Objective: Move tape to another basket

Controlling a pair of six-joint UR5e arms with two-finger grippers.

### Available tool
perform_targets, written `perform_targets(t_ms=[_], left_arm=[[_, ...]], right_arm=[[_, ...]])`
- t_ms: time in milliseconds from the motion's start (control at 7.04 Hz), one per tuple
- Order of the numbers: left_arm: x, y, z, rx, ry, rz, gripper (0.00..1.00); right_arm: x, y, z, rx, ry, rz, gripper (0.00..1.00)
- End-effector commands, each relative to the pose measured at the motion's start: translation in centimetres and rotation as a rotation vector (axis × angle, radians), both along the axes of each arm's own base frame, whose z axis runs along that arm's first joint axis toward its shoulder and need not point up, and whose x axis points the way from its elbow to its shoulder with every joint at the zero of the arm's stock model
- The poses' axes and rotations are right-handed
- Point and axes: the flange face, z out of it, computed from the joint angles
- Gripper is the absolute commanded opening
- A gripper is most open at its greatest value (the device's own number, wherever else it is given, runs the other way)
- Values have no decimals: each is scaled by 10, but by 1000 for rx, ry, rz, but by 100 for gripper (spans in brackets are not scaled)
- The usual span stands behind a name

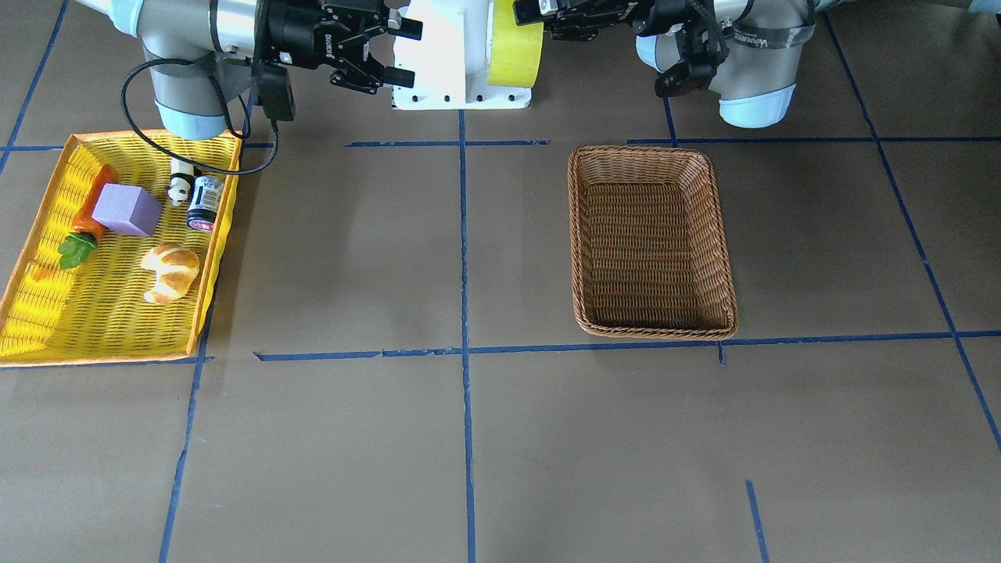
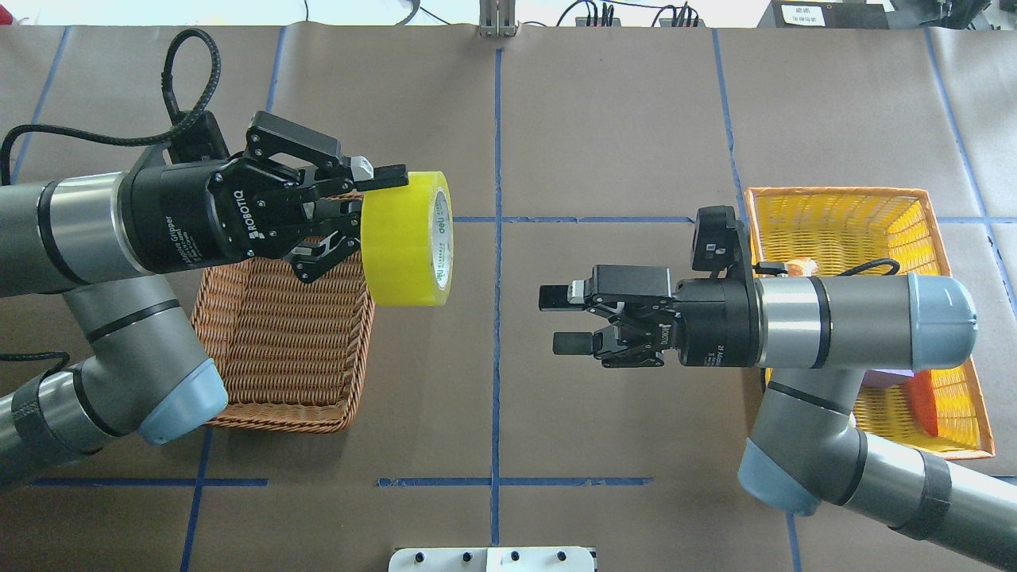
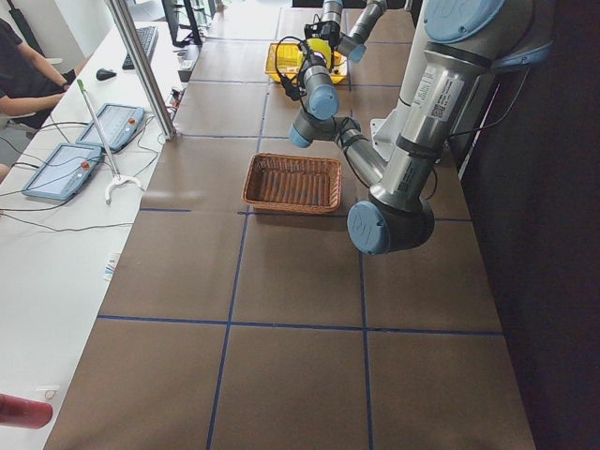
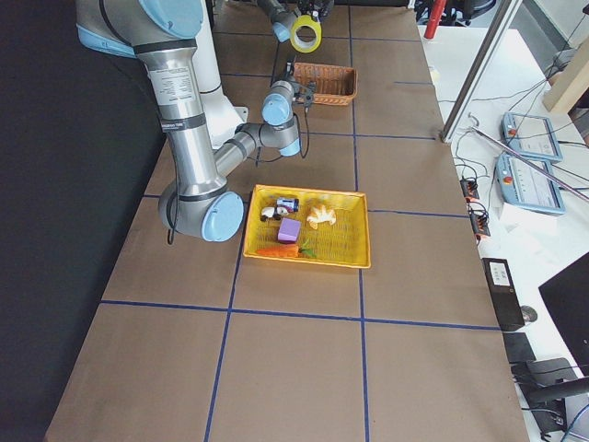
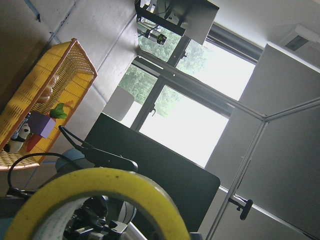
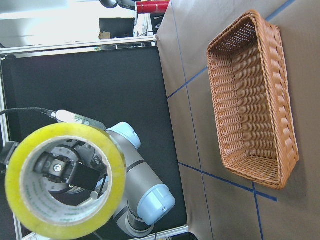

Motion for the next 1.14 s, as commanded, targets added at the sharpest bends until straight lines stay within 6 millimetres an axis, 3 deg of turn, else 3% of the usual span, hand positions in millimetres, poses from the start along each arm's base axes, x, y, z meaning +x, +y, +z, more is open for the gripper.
perform_targets(t_ms=[0, 284, 994], left_arm=[[-15, -19, 20, -10, -80, -23, 0], [-16, -38, 20, 52, -249, -116, 0], [-6, -49, 28, 181, -681, -268, 0]], right_arm=[[22, -24, 16, -11, 24, 67, 100], [43, -73, 35, 6, 150, 215, 100], [51, -152, 95, 107, 812, 385, 100]])
